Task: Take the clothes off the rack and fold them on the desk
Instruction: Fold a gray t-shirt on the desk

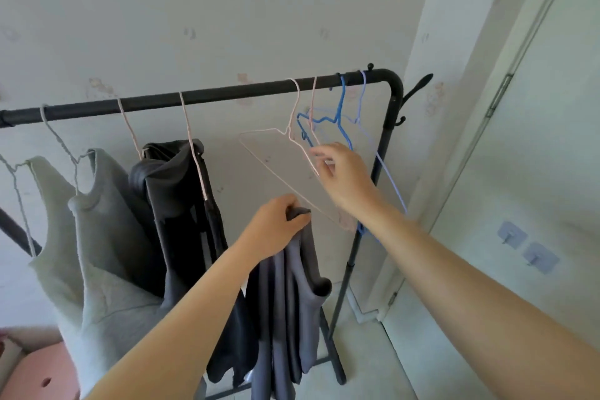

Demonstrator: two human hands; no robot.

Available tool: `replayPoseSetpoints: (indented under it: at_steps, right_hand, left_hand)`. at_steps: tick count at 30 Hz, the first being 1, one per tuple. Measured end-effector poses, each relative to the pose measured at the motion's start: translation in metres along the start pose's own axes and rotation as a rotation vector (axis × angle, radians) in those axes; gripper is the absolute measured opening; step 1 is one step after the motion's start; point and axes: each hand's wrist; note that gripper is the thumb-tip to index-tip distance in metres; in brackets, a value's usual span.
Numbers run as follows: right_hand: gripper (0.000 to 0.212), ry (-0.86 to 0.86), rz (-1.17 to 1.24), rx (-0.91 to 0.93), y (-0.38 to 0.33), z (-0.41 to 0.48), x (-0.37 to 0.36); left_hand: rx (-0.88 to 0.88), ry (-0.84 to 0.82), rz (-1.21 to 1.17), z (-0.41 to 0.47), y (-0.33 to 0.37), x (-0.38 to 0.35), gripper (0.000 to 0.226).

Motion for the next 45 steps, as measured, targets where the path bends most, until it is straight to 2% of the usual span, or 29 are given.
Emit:
replayPoseSetpoints:
  at_steps: [3, 5, 8, 10, 13, 15, 18, 20, 22, 24, 26, 29, 31, 33, 36, 38, 41, 43, 45]
  right_hand:
    - [0.025, 0.091, -0.036, 0.018, -0.001, -0.055, 0.007]
    - [0.024, 0.179, -0.052, -0.053, -0.003, -0.102, 0.007]
    - [0.018, 0.219, -0.097, -0.334, 0.000, -0.179, -0.003]
    - [0.017, 0.063, -0.130, -0.616, 0.005, -0.232, -0.013]
    - [0.042, -0.156, -0.089, -0.973, 0.005, -0.315, -0.026]
    - [0.061, -0.187, -0.054, -1.146, -0.006, -0.362, -0.026]
    - [0.077, -0.169, -0.050, -1.289, -0.031, -0.412, -0.017]
    - [0.084, -0.128, -0.053, -1.308, -0.042, -0.439, -0.008]
    - [0.087, -0.012, -0.054, -1.307, -0.066, -0.476, 0.011]
    - [0.077, 0.099, -0.040, -1.224, -0.092, -0.514, 0.030]
    - [0.059, 0.155, 0.021, -1.243, -0.119, -0.547, 0.042]
    - [0.016, 0.220, 0.071, -1.364, -0.168, -0.620, 0.061]
    - [0.004, 0.318, 0.123, -1.475, -0.203, -0.665, 0.074]
    - [0.018, 0.523, 0.194, -1.600, -0.239, -0.712, 0.087]
    - [0.025, 1.019, 0.248, -1.654, -0.303, -0.789, 0.113]
    - [0.020, 1.273, 0.153, -1.611, -0.347, -0.835, 0.130]
    - [0.013, 1.529, -0.075, -1.548, -0.405, -0.887, 0.150]
    - [0.013, 1.594, -0.271, -1.576, -0.435, -0.911, 0.160]
    - [0.013, 1.611, -0.510, -1.631, -0.471, -0.937, 0.169]
  left_hand:
    - [-0.094, -0.082, 0.000, -0.002, 0.000, -0.010, 0.029]
    - [-0.157, -0.167, 0.006, -0.007, 0.001, -0.022, 0.029]
    - [-0.227, -0.270, -0.004, -0.023, 0.005, -0.038, 0.031]
    - [-0.290, -0.324, -0.012, -0.036, 0.010, -0.048, 0.033]
    - [-0.398, -0.467, -0.001, -0.062, 0.021, -0.064, 0.036]
    - [-0.450, -0.581, 0.007, -0.085, 0.035, -0.079, 0.036]
    - [-0.554, -0.746, 0.021, -0.126, 0.067, -0.101, 0.035]
    - [-0.643, -0.830, 0.037, -0.150, 0.088, -0.112, 0.034]
    - [-0.746, -0.923, 0.058, -0.186, 0.115, -0.128, 0.035]
    - [-0.837, -0.989, 0.055, -0.222, 0.142, -0.143, 0.037]
    - [-0.885, -1.036, 0.038, -0.253, 0.163, -0.154, 0.038]
    - [-0.943, -1.122, 0.024, -0.316, 0.194, -0.180, 0.037]
    - [-0.975, -1.156, 0.013, -0.353, 0.211, -0.197, 0.036]
    - [-0.976, -1.162, -0.003, -0.386, 0.224, -0.215, 0.032]
    - [-0.951, -1.193, -0.028, -0.444, 0.239, -0.249, 0.031]
    - [-0.944, -1.227, -0.034, -0.485, 0.244, -0.274, 0.033]
    - [-0.987, -1.251, -0.002, -0.543, 0.244, -0.312, 0.039]
    - [-1.036, -1.232, 0.049, -0.575, 0.242, -0.328, 0.041]
    - [-1.078, -1.281, 0.078, -0.616, 0.241, -0.344, 0.044]
Point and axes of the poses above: each hand's wrist, its own z-axis towards the middle knuckle, its own x-axis out of the back of the hand, y = z × x, and after that the axes turned 7 degrees about x, right-handed
